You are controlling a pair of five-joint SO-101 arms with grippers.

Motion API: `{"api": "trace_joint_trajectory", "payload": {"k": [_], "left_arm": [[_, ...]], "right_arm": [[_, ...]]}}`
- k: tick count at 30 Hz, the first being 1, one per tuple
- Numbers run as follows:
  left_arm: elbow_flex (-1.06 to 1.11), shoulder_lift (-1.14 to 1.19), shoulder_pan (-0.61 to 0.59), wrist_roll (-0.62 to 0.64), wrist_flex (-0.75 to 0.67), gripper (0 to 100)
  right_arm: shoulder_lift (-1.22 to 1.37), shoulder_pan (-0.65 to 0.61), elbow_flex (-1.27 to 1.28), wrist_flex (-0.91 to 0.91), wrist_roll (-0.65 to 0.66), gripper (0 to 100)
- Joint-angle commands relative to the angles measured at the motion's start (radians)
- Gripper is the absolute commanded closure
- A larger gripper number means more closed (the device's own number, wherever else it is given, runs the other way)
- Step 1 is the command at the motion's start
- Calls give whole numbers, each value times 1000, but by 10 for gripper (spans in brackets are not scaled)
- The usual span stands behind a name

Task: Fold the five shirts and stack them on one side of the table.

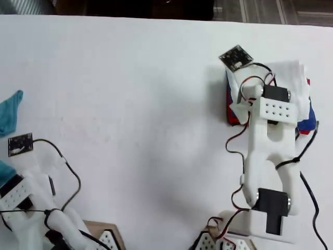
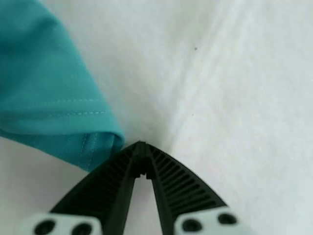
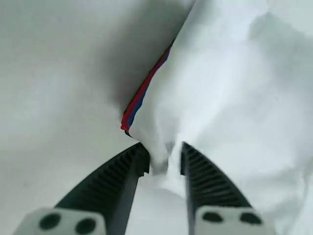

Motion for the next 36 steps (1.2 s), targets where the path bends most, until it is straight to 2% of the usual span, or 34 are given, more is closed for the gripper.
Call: {"api": "trace_joint_trajectory", "payload": {"k": [1, 3, 8, 14, 18, 21, 22, 24, 30, 36], "left_arm": [[2, -17, 12, 3, -12, 973], [2, -17, 12, 3, -12, 973], [2, -17, 12, 3, -12, 973], [2, -17, 12, 3, -12, 973], [2, -17, 12, 3, -12, 973], [2, -17, 12, 3, -12, 973], [2, -17, 12, 3, -12, 973], [2, -17, 12, 3, -12, 973], [2, -17, 12, 3, -12, 973], [4, -17, 12, 3, -12, 973]], "right_arm": [[-45, 54, -61, -25, -2, 736], [-85, 84, -98, -27, -11, 741], [-153, 173, -118, -180, -184, 782], [-84, 240, -118, -321, -281, 804], [7, 242, -124, -430, -249, 828], [122, 237, -126, -564, -245, 971], [163, 236, -127, -618, -247, 989], [245, 234, -160, -711, -247, 948], [515, 240, -347, -886, -241, 947], [720, 278, -500, -914, -241, 947]]}}
